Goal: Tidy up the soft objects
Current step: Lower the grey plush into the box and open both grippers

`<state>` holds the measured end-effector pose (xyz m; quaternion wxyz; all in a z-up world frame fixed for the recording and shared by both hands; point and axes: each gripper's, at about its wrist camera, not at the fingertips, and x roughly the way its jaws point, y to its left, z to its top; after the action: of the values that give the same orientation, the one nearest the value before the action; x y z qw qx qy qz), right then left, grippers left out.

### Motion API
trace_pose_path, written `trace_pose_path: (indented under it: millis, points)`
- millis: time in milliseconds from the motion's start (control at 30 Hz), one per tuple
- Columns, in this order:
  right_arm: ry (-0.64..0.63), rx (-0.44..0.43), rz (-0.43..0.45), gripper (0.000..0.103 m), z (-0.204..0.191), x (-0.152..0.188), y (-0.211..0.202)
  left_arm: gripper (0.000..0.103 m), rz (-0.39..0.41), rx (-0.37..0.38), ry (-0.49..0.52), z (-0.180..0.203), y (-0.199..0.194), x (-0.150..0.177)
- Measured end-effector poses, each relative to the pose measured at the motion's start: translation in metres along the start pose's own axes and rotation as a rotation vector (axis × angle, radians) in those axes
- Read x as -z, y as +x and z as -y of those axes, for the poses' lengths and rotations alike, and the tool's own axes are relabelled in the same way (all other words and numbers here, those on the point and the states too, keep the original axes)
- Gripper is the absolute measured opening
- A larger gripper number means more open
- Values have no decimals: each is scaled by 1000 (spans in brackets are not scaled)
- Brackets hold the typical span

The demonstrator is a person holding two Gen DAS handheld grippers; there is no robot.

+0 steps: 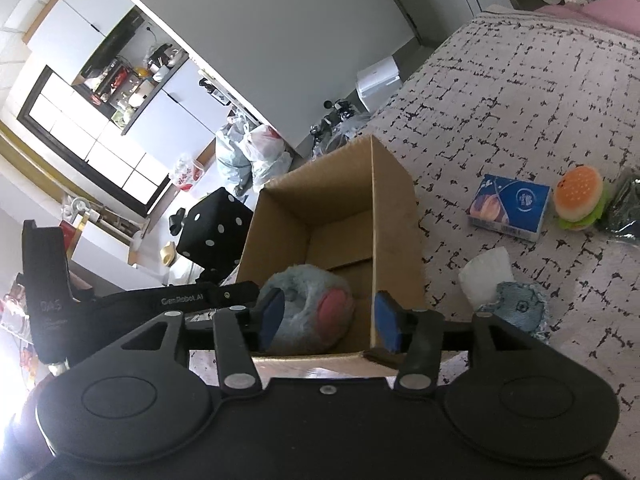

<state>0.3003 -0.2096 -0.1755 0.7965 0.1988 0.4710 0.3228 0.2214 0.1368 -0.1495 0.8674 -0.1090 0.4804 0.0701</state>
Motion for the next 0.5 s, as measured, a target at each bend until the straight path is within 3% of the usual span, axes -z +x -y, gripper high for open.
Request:
trace_pose_path:
  millis: [167,300,500]
  points:
    - [-3,9,3,54,-1,1,-13,13,-18,-23,33,0,4,-4]
    - [6,41,6,70,3,1,-28,13,-24,-67,51,1,4,-8]
    - [14,69,17,78,16,1,-49,24,-24,-51,24,16,-10,-12]
